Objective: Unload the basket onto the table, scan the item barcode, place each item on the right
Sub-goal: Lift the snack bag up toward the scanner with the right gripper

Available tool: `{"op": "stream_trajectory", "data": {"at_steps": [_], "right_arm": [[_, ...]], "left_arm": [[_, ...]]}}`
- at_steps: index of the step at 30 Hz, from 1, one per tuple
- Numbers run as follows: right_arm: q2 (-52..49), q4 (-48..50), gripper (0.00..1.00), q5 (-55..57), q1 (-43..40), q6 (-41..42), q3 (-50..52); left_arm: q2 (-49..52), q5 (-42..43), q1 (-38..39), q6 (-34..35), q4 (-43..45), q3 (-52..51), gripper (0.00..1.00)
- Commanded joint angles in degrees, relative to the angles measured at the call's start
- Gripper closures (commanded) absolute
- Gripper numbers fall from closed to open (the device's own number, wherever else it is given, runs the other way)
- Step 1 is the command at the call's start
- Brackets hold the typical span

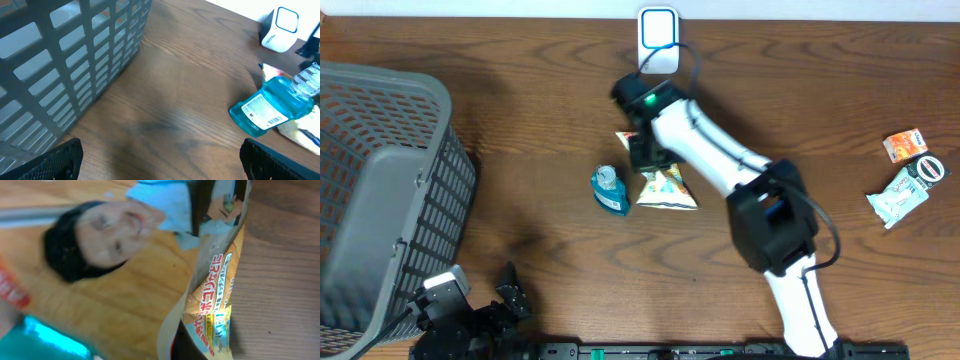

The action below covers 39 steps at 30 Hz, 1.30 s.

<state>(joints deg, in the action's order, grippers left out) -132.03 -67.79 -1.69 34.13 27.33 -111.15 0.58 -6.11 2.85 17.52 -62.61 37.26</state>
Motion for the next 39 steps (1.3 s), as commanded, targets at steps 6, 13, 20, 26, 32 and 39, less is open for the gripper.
{"op": "stream_trajectory", "data": {"at_steps": [6,13,20,26,32,39], "right_arm": [[1.14,-11.93,0.99,-52.06,-17.77,-41.64,-0.28],[1.14,-28.0,0.99,-68.54,-28.46,-54.9,-0.26],[1.51,-29.75,0.99,-76.76,-29.09,-41.16,0.22],[1.51,-29.75,0.99,-76.28,-27.47,-12.0,0.22],[1.51,-29.73,0.99,-76.19,-27.82,-6.75,0.22],[1.51,-16.37,0.99,-41.13,-28.39,-25.92,0.22]], "left_arm": [[-0.35,0.13,0.24,-0.94,0.09,0.35,0.01],[-0.35,0.11,0.24,-0.94,0.09,0.35,0.01],[-0.35,0.11,0.24,-0.94,0.09,0.35,0.01],[-0.35,0.11,0.24,-0.92,0.09,0.35,0.01],[-0.35,0.11,0.24,-0.94,0.09,0.35,0.01],[-0.35,0.11,0.24,-0.94,0.09,0.35,0.01]]}}
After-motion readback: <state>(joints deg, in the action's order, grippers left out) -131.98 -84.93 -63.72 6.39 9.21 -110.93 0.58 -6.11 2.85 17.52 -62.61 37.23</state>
